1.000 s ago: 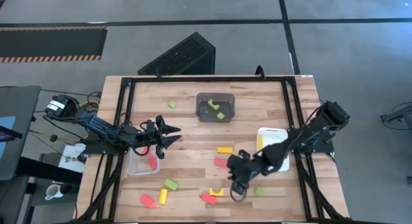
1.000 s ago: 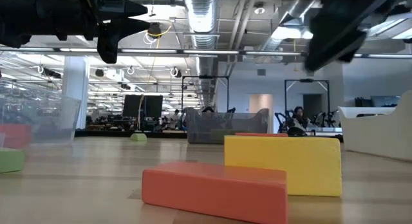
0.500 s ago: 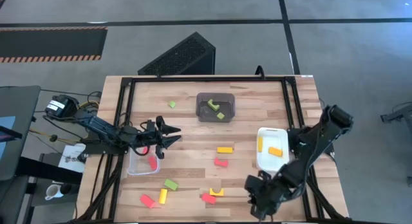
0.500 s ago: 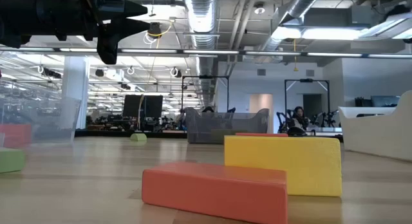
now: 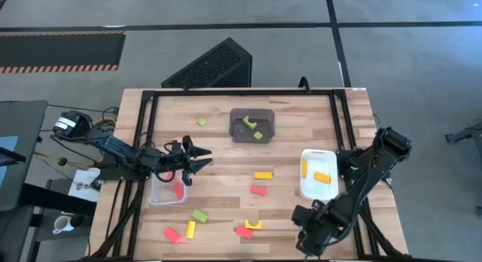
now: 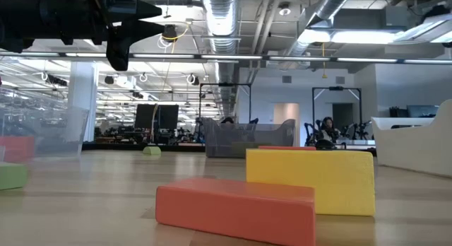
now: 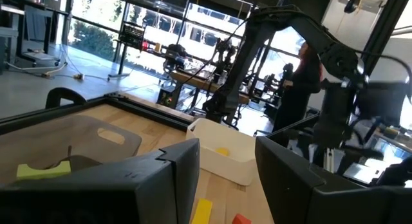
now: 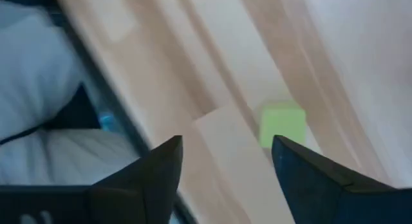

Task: Sort & place blocks by color
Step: Put the green block into the black bin

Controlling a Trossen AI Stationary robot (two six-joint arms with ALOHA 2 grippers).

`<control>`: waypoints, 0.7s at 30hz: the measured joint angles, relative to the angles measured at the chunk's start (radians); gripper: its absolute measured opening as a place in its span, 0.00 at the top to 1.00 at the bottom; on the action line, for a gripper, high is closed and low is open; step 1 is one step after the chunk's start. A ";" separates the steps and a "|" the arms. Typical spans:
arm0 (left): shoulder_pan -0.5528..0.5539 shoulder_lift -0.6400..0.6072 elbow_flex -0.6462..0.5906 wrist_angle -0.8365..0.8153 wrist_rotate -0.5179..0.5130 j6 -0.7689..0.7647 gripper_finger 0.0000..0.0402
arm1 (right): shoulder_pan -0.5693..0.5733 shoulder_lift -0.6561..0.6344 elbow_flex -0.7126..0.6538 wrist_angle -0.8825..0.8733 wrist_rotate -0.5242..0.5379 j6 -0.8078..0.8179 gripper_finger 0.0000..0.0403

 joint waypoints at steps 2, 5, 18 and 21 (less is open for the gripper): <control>0.000 0.000 0.000 0.000 0.000 0.000 0.65 | 0.000 0.016 -0.012 -0.027 -0.013 0.009 0.33; 0.000 0.000 0.000 0.001 0.003 -0.005 0.65 | 0.001 0.038 -0.024 -0.020 -0.017 0.007 0.32; 0.000 0.000 0.000 0.002 0.008 -0.015 0.66 | -0.015 0.176 -0.030 -0.022 -0.039 -0.084 0.32; 0.000 0.000 0.000 0.002 0.008 -0.019 0.65 | -0.023 0.203 -0.028 -0.022 -0.045 -0.105 0.32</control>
